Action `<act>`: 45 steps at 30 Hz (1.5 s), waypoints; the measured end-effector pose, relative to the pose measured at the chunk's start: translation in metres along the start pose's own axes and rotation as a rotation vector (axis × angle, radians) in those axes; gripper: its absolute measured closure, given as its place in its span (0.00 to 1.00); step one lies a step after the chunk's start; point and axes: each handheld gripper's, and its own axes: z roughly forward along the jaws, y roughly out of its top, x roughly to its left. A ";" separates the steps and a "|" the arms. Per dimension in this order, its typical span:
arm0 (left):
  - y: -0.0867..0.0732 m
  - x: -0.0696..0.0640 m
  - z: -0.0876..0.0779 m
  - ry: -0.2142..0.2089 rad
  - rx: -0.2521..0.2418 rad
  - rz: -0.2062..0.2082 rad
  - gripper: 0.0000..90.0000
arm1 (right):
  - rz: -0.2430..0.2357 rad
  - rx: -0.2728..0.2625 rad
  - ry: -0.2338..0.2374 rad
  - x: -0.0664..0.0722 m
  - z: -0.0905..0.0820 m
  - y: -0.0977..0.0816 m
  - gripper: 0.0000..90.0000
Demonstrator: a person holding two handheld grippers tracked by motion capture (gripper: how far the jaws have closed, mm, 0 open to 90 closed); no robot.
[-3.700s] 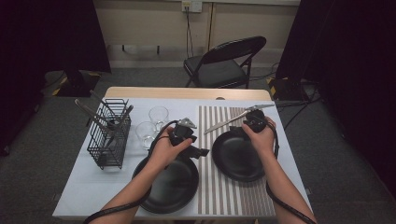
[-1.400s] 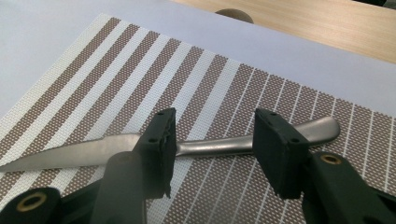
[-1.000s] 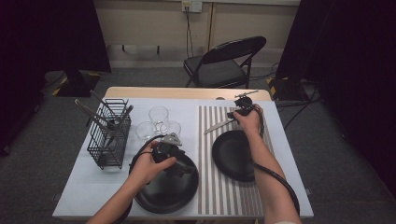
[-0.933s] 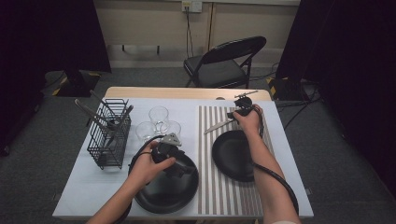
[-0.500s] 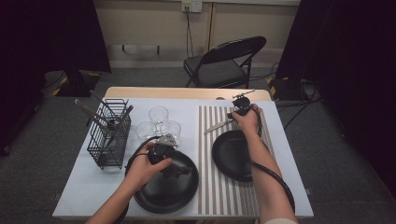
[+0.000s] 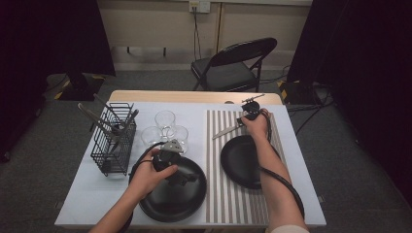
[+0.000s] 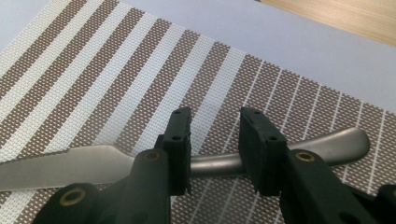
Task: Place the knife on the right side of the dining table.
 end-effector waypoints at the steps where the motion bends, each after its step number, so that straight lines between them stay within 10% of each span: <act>1: 0.000 0.000 0.000 0.001 0.000 0.000 0.23 | -0.003 0.005 -0.002 0.000 0.000 0.000 0.73; 45: -0.003 -0.003 0.001 0.007 -0.002 0.004 0.23 | 0.072 0.000 -0.045 -0.020 -0.017 -0.019 0.74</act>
